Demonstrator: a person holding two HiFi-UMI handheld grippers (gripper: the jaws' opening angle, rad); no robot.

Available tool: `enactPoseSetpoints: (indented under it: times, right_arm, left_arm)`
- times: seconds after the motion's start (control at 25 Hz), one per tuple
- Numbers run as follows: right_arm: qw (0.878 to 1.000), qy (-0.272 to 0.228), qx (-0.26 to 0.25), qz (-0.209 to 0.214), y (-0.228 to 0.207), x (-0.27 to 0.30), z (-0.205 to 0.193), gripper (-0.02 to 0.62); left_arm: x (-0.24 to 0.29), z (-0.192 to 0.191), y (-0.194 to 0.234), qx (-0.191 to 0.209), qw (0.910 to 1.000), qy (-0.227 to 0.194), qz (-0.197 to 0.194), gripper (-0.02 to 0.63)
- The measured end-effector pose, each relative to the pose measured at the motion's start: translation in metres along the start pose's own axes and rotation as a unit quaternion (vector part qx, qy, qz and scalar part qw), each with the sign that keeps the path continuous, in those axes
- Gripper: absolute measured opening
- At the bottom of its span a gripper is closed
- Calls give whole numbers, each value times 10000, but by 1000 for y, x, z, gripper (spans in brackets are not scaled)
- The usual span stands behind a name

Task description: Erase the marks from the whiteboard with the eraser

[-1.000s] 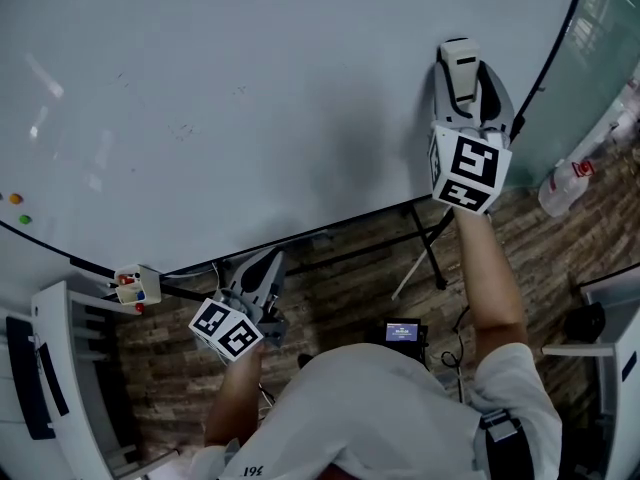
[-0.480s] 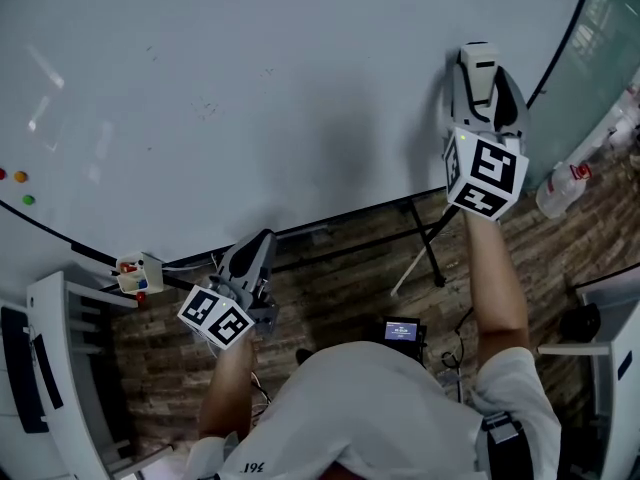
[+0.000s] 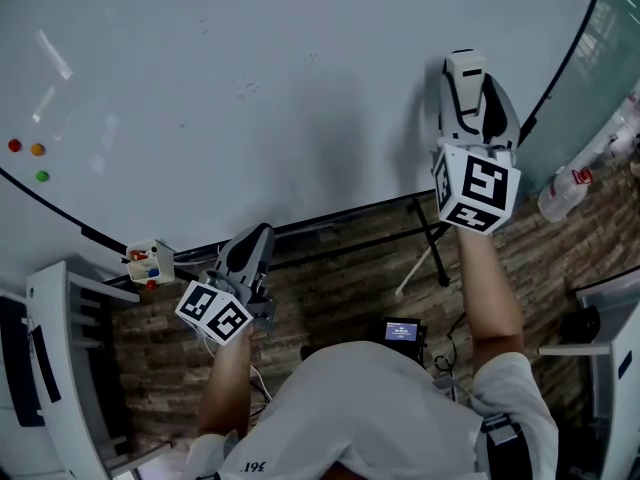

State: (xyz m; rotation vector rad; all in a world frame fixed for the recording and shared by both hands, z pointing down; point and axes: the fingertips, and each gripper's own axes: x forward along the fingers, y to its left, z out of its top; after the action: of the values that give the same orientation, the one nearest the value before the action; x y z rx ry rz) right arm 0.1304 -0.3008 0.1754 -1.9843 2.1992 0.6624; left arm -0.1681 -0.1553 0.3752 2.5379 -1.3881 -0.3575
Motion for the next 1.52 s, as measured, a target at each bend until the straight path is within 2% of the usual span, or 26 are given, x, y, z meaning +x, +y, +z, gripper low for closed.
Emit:
enactPoseSetpoints:
  times: [0.2, 0.52, 0.92, 1.2, 1.32, 1.52]
  right_arm:
    - [9993, -26, 252, 268, 42, -10, 8, 253]
    - [9951, -83, 540, 824, 136, -25, 28, 253]
    - [9804, -352, 707, 1808, 273, -30, 75, 253]
    - [9706, -443, 729, 2249, 344, -23, 97, 253]
    - [9700, -385, 592, 2326, 366, -18, 96, 253]
    - [9776, -393, 188, 2059, 378, -8, 89, 253]
  left_arm:
    - [-19, 6, 15, 59, 9999, 2, 81, 6]
    - [-51, 19, 33, 220, 9998, 16, 33, 6]
    - [-97, 26, 59, 184, 9997, -63, 172, 6]
    - [-113, 26, 69, 110, 9992, -148, 352, 6]
    - [-117, 25, 70, 92, 9990, -158, 402, 6]
    - [-120, 24, 79, 67, 9989, -134, 437, 6]
